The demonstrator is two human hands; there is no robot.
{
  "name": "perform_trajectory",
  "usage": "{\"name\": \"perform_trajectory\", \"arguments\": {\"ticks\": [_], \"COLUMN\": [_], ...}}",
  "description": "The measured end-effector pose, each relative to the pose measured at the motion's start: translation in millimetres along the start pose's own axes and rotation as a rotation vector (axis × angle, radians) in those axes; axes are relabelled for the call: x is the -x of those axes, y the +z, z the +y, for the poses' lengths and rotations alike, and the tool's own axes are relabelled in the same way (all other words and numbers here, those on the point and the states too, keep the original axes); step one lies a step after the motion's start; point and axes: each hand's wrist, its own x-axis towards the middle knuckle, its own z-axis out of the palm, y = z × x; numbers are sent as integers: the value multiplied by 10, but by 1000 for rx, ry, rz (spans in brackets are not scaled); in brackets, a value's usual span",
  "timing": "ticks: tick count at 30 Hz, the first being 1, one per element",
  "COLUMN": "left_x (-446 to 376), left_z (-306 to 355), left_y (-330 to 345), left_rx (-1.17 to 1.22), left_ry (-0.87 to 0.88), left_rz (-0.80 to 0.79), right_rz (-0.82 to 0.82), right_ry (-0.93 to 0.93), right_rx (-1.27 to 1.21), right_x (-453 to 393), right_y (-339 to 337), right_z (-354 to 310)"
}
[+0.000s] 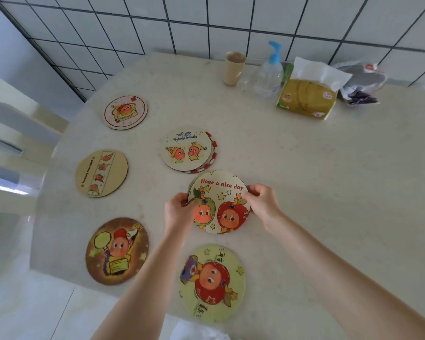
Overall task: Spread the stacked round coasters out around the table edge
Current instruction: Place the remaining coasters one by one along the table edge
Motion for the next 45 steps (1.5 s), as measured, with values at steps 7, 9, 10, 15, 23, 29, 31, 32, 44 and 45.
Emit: {"name": "perform_trajectory", "arguments": {"ticks": [7, 9, 10, 15, 23, 29, 31, 32, 44, 45], "left_x": [1159, 1505, 1659, 2254, 2535, 2630, 2667, 2676, 2841, 2889], "left_z": [-475, -630, -705, -1027, -1266, -1316, -1367, -1384, -1109, -1090], "left_y": [745, 948, 1029, 1318, 1383, 1432, 1455, 1462, 2056, 2161], "left_rx": [14, 34, 35, -45, -191, -210, -222, -235, -240, -240], "left_ry": [-16, -25, -28, -31, -71, -44, -30, -21, 89, 95], "left_rz": [-15, -20, -22, -68, -109, -84, -103, -97, -240, -271], "right_rz": [-5, 0, 0, 10, 14, 46, 55, 64, 166, 193], "right_ry": [29, 42, 47, 70, 102, 93, 89, 83, 36, 46], "right_rx": [-17, -8, -3, 7, 11, 28, 39, 52, 39, 41], "right_x": [619, 813, 904, 1308, 1565, 1522, 1511, 1509, 1502, 1494], "right_y": [-1006, -1284, -1405, -1849, -1973, -2001, -2011, -2016, -2719, -2827], "right_z": [825, 1081, 1199, 1740, 2145, 2119, 2133, 2140, 2378, 2425]}}
